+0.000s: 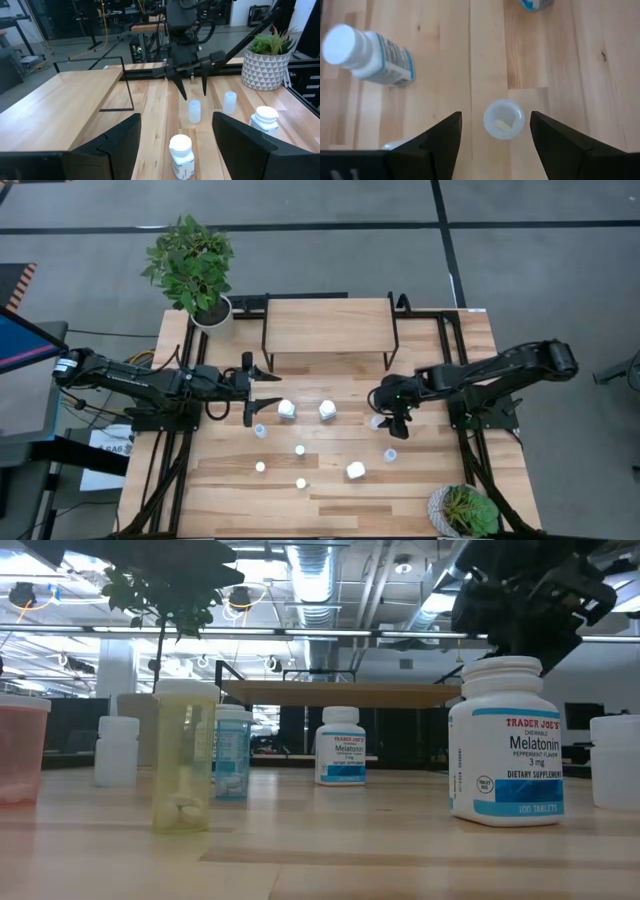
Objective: Pick and place medicine bottles onto shelf by color
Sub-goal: Put the top white bottle on the shelf
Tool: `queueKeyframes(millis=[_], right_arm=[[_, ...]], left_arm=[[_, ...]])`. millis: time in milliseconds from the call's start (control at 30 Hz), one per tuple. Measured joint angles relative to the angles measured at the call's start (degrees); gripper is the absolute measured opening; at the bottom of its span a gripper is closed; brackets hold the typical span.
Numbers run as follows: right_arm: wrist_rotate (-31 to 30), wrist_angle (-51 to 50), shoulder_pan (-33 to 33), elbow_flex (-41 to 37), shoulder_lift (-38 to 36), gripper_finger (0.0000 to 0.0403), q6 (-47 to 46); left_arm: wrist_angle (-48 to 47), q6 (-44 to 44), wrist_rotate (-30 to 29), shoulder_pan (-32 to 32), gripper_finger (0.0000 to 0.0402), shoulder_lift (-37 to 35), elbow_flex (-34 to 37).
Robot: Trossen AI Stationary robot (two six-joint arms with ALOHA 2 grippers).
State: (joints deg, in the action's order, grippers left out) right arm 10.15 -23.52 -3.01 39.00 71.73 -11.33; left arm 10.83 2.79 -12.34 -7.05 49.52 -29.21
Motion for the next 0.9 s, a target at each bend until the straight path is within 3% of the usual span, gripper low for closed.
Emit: queueKeyframes(millis=[900], right_arm=[[-1.5,3.4,-0.2,0.0,9.8,0.0260,2.8]], left_arm=[[-0.6,0.0,0.0,0.0,0.0234,0.0,0.0]])
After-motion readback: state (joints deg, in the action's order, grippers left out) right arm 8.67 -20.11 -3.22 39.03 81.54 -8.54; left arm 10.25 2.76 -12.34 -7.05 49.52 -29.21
